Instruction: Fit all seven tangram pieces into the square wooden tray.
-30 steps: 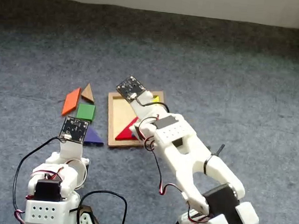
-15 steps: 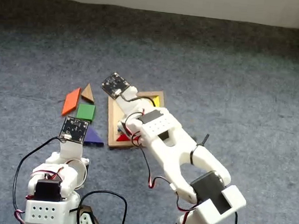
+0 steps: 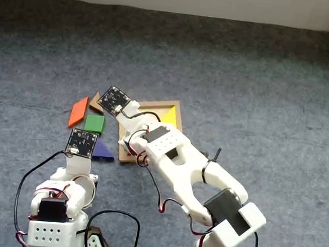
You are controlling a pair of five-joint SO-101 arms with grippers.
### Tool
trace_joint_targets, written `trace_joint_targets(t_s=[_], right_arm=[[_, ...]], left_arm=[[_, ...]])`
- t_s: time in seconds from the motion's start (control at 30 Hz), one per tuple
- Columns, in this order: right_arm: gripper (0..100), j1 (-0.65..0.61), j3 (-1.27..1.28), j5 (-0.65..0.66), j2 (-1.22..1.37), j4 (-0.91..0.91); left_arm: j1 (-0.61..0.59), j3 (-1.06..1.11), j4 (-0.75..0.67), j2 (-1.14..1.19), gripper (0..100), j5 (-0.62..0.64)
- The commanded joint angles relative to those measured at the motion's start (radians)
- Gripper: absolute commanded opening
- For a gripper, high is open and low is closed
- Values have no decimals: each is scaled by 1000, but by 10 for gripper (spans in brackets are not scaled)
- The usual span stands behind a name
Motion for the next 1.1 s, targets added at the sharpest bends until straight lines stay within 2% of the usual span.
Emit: trace_joint_targets(t_s=[0.0,0.13,0.27,0.63,1.07], right_arm=[[63,-13,13,0,-12,2],[63,-30,64,9,-16,2],[60,-44,102,83,-18,2],[60,-42,97,81,-25,2],[60,8,306,81,-406,-2]], left_arm=[[-13,19,8,-38,6,9],[-13,19,8,-38,6,9],[-13,19,8,-38,6,9],[-13,19,8,-38,6,9],[-13,19,8,-38,6,9]])
